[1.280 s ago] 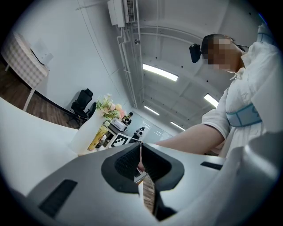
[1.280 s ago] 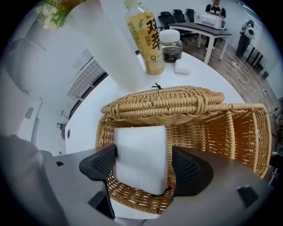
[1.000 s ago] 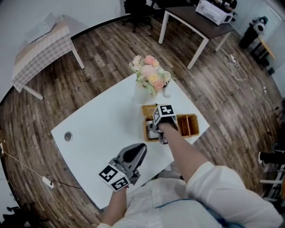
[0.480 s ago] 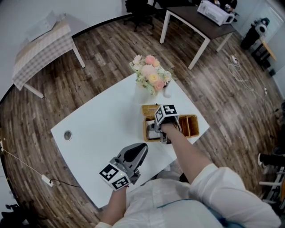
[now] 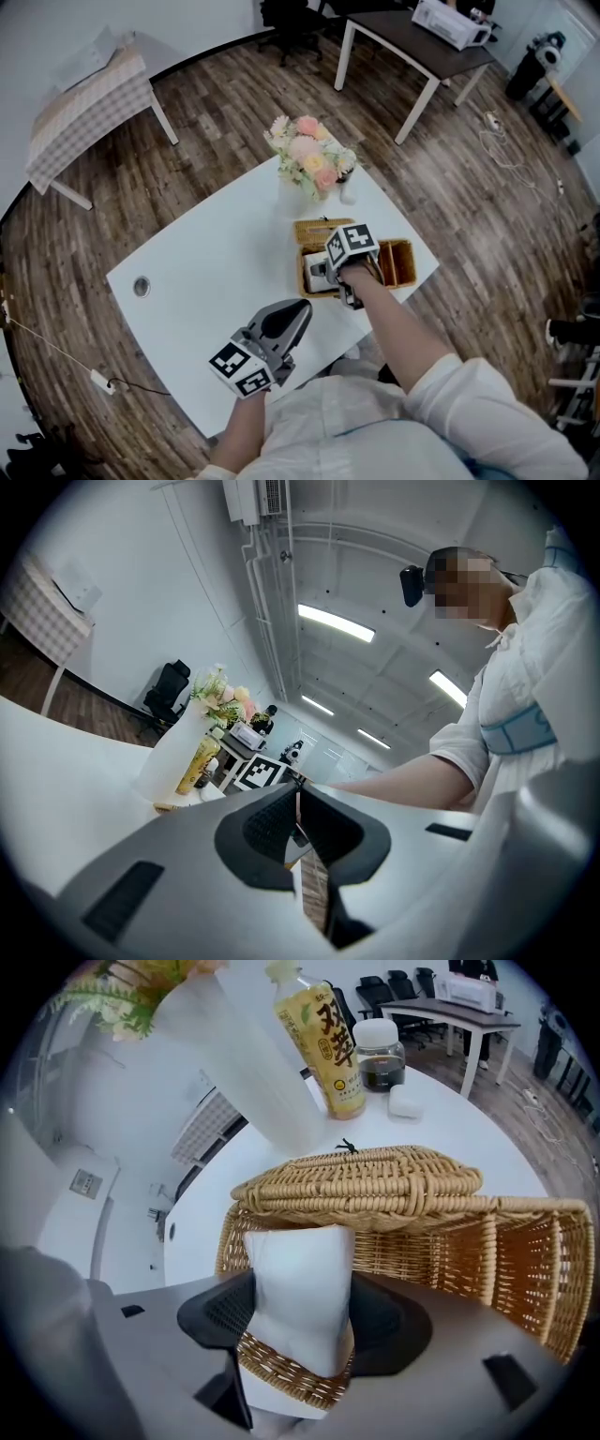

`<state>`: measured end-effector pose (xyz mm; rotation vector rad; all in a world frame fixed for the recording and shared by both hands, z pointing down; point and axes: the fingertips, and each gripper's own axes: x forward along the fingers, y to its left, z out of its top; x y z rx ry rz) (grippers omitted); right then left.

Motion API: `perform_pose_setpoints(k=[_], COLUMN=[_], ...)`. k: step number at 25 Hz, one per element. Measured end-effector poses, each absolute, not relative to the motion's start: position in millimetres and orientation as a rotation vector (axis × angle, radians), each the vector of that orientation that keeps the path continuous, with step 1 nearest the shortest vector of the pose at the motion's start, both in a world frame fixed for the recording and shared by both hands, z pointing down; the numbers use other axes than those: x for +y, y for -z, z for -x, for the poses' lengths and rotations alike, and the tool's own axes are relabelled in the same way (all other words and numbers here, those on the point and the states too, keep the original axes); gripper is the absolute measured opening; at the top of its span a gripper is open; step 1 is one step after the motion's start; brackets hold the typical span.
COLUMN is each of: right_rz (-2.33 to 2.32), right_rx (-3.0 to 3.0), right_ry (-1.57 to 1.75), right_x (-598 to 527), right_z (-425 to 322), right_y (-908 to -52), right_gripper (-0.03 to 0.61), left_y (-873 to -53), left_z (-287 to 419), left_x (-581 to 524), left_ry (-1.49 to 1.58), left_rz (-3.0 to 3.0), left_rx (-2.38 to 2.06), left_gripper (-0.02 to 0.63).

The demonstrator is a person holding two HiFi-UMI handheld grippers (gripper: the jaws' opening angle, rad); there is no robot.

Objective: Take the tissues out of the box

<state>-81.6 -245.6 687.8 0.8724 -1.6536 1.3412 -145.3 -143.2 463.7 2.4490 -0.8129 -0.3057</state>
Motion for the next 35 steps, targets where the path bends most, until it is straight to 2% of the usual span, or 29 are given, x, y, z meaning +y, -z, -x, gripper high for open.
perform_pose_setpoints(k=[20, 35], right_rz=[-0.864, -0.839], right_rx=[-1.841, -2.194], right_ry=[-1.408, -1.229], right_x=[-248, -244], right_z=[67, 71], right_y=[-654, -608], right_gripper=[0.310, 0.310], left_y=[-458, -453], left_z=[108, 87], left_x=[-139, -139], left_ry=[0.252, 0.211], left_rz=[-2.481, -2.495], left_rx=[-0.778, -0.807], left_gripper=[0.002, 0.002])
